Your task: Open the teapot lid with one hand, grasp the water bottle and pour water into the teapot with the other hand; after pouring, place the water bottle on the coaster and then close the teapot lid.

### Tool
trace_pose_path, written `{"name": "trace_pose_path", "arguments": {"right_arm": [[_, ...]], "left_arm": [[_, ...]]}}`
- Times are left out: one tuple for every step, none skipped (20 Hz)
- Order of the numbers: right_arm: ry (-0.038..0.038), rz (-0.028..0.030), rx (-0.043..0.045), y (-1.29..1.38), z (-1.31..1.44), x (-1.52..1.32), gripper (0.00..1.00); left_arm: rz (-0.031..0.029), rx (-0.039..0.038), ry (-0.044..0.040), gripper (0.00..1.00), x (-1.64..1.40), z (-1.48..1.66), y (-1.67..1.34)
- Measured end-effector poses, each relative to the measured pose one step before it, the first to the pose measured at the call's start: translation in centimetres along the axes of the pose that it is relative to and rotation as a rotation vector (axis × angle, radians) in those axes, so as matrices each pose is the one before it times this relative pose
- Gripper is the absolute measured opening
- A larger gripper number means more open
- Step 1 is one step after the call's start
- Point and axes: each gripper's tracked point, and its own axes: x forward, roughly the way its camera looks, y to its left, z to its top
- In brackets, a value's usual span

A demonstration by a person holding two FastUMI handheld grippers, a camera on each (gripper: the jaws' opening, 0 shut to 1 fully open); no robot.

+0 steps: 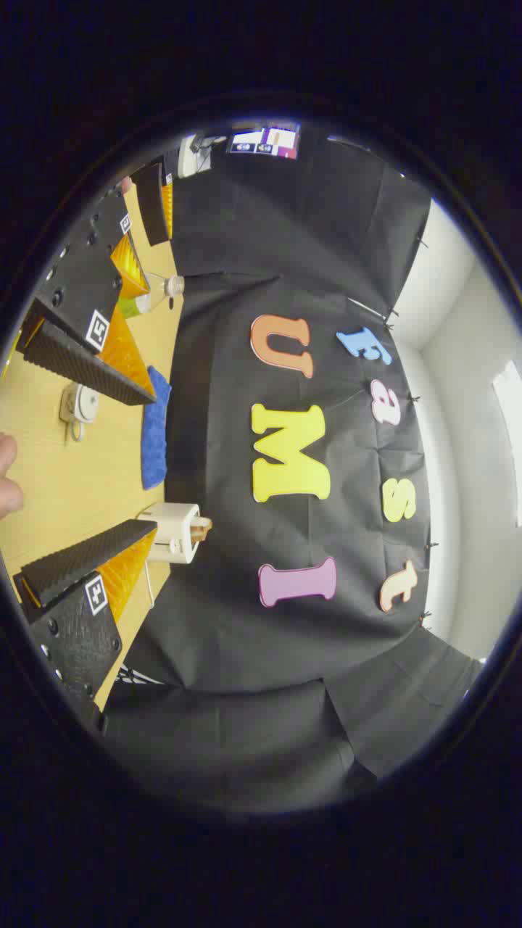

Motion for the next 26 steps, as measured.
{"name": "trace_pose_path", "arguments": {"right_arm": [[-0.00222,0.00210,0.00447,-0.005,-0.015,-0.045,0.97],[0.00125,0.00116,0.00576,0.075,-0.229,0.048,0.97],[0.00462,0.00174,0.00630,0.038,-0.109,0.088,0.95],[0.00616,0.00081,0.00363,0.015,-0.231,0.165,0.95],[0.00434,0.00048,0.00382,-0.031,-0.057,0.059,0.95],[0.00192,0.00017,0.00352,0.056,-0.155,0.052,0.95],[0.00042,0.00470,0.00160,0.139,0.014,0.161,0.95],[0.00375,0.00150,-0.00355,0.021,-0.217,0.080,0.95],[0.00542,0.00009,-0.00242,0.028,-0.178,0.174,0.95],[0.00350,0.00414,-0.00159,0.178,-0.245,0.113,0.95],[0.00399,0.00221,-0.00147,0.100,-0.040,0.078,0.95],[0.00272,0.00149,-0.00225,0.003,-0.198,-0.017,0.95],[0.00055,-0.00098,-0.00178,0.028,-0.007,0.053,0.95],[0.00052,-0.00010,-0.00199,0.018,-0.119,0.063,0.95],[0.00160,0.00149,0.00008,0.051,0.013,0.035,0.95],[0.00320,0.00261,0.00056,0.113,-0.253,0.048,0.95],[0.00298,0.00089,-0.00072,0.066,-0.093,0.111,0.95],[0.00364,0.00151,-0.00227,0.021,-0.182,0.098,0.95],[0.00189,0.00072,-0.00106,-0.042,-0.089,0.059,0.95],[0.00202,0.00284,0.00126,0.076,-0.211,0.082,0.95],[0.00032,0.00093,0.00269,0.022,-0.127,0.253,0.97],[0.00464,0.00043,0.00345,-0.102,-0.397,0.234,0.97],[0.00775,0.00305,0.00271,0.091,-0.338,0.333,0.97],[0.00977,0.00243,-0.00025,0.103,-0.527,0.258,0.95],[0.01048,0.00353,-0.00370,0.152,-0.366,0.315,0.95],[0.00799,0.00907,-0.00311,0.249,-0.517,0.460,0.95]], "left_arm": [[0.00328,-0.00115,0.00330,0.97,0.028,0.007,0.191],[0.00396,-0.00083,0.00089,0.97,-0.059,-0.182,0.214],[0.00361,-0.00095,0.00210,0.97,-0.019,0.018,0.197],[0.00238,-0.00322,0.00083,0.97,0.072,0.096,0.093],[0.00131,-0.00371,-0.00047,0.97,0.100,-0.009,0.110],[0.00340,-0.00324,0.00044,0.97,0.035,-0.036,0.155],[0.00314,-0.00156,0.00073,0.97,-0.032,0.077,0.123],[0.00110,-0.00013,0.00265,0.97,0.028,-0.122,0.112],[0.00175,-0.00093,0.00145,0.97,-0.037,-0.054,0.096],[0.00118,-0.00096,0.00210,0.97,0.070,0.083,-0.052],[-0.00022,-0.00058,0.00174,0.97,0.032,-0.054,0.053],[0.00057,0.00081,0.00202,0.97,0.125,-0.122,0.124],[0.00021,0.00074,0.00196,0.97,0.039,-0.042,0.043],[-0.00120,0.00114,0.00314,0.97,0.085,-0.164,0.032],[-0.00070,0.00016,0.00031,0.97,-0.006,0.017,0.066],[0.00034,-0.00013,-0.00102,0.96,0.056,0.085,-0.059],[0.00010,-0.00075,-0.00051,0.97,-0.026,0.047,0.055],[0.00016,-0.00002,0.00092,0.97,0.081,-0.108,0.070],[0.00147,0.00135,0.00011,0.97,0.004,-0.053,0.060],[0.00263,0.00356,0.00204,0.96,0.118,-0.185,0.091],[0.00447,0.00116,0.00347,0.97,0.016,-0.088,0.058],[0.00257,-0.00359,0.00487,0.97,0.020,-0.229,0.170],[-0.00074,-0.00575,0.00171,0.97,-0.004,-0.065,0.024],[-0.00136,-0.00275,0.00234,0.97,-0.062,-0.150,0.096],[0.00198,-0.00180,0.00283,0.97,-0.072,-0.123,0.308],[0.00276,-0.00290,0.00007,0.97,0.083,-0.042,0.292]]}}
